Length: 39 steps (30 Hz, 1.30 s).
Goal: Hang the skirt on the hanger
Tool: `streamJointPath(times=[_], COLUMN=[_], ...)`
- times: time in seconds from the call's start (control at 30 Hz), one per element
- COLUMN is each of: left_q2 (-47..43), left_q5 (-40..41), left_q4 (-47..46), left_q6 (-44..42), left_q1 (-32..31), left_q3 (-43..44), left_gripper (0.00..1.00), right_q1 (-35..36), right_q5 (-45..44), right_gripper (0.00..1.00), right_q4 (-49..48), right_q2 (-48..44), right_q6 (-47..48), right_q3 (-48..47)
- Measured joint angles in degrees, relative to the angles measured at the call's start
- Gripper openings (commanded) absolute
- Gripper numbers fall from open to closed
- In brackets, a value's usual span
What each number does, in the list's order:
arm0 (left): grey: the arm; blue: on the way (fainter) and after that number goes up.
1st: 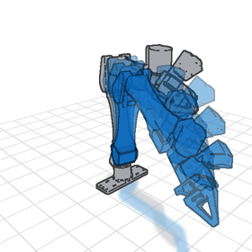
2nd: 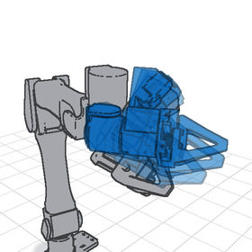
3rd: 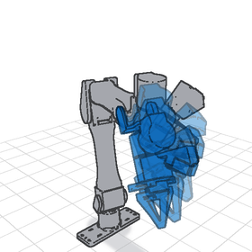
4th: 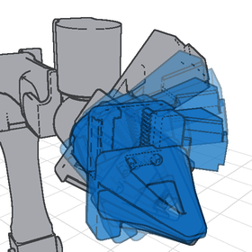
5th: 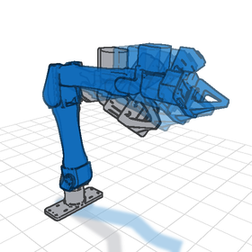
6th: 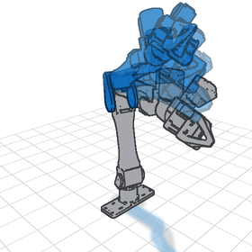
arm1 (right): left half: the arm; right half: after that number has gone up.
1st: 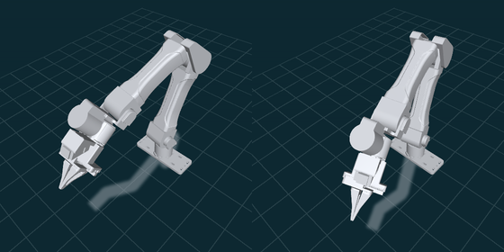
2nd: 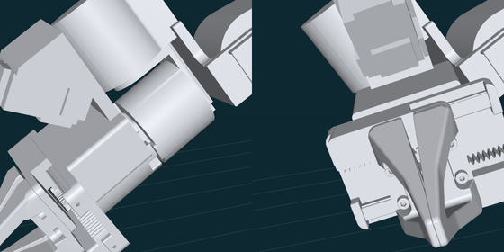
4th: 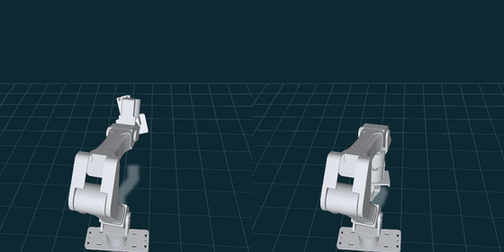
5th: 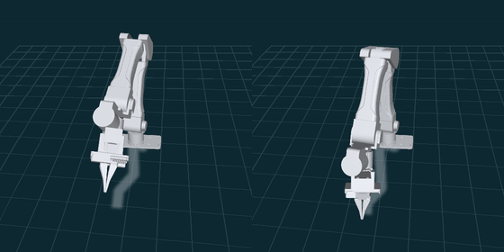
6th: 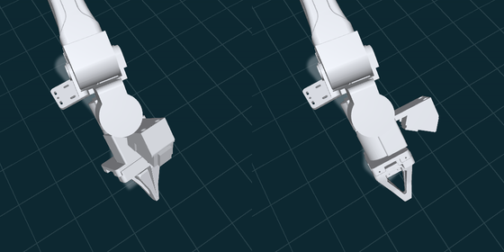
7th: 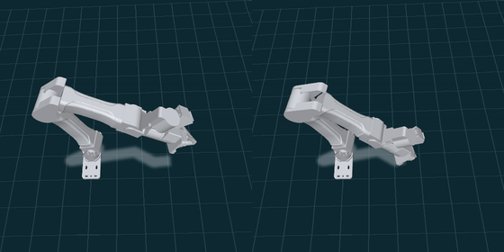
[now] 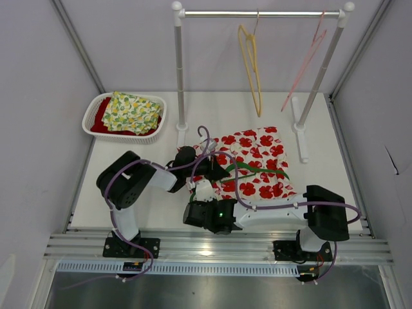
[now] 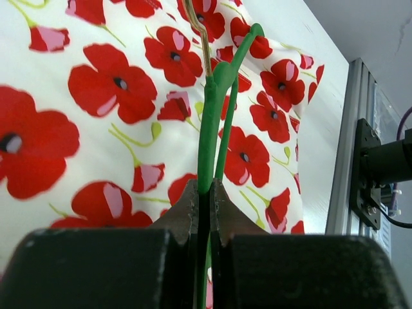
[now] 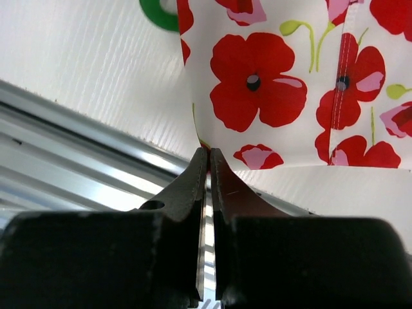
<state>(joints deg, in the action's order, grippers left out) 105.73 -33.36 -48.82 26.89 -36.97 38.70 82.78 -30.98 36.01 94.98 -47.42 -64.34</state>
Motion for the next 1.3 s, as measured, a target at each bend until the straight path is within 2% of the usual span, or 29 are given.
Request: streamJointPath(times=[0.3,0.57,0.77,0.87,0.93,0.97,1.0,1.1,1.17,1.3], left_q2=[0.0,0.0,0.0,-0.02,-0.09,-0.15,-0.2,-0.55,-0.85,-1.36], left_q5=[0.22,0.72,1.77,2.21,2.45,2.62,2.78,3.28,3.54,4.37], left_q4=[1.33,1.62,1.6,1.51,1.4,1.4,1.42,1.36,1.25,0.52], left_q6=[-0.13,-0.44,-0.44,-0.44,-0.44,-0.44,-0.44,-0.46,-0.46,-0.44], left_q1=[1.97,3.02,3.1,3.19,3.19,3.19,3.21,3.23,3.28,3.3], left_q3=[1.7,1.79,1.79,1.75,1.62,1.53,1.49,1.25,0.92,-0.09], left_gripper=[0.0,0.0,0.0,0.0,0.0,0.0,0.0,0.0,0.0,0.0], right_q1=[1.62,3.02,4.02,4.22,4.28,4.35,4.37,3.91,2.54,-5.05], right_q5=[0.35,1.09,2.01,3.19,3.85,4.0,4.09,4.15,4.37,3.78], right_gripper=[0.0,0.0,0.0,0.04,0.15,0.25,0.45,0.7,0.73,0.72], right_q4=[1.92,2.45,3.13,2.91,2.36,1.81,1.46,1.64,1.64,2.86], right_q2=[-4.52,-4.68,-6.91,-8.9,-9.51,-9.6,-9.6,-10.1,-11.98,-19.63], right_q6=[-1.46,-3.26,-6.14,-6.8,-6.71,-6.49,-6.6,-6.69,-6.73,-7.48], right_q3=[0.15,2.05,7.39,10.14,10.49,10.49,10.47,10.47,10.75,12.63])
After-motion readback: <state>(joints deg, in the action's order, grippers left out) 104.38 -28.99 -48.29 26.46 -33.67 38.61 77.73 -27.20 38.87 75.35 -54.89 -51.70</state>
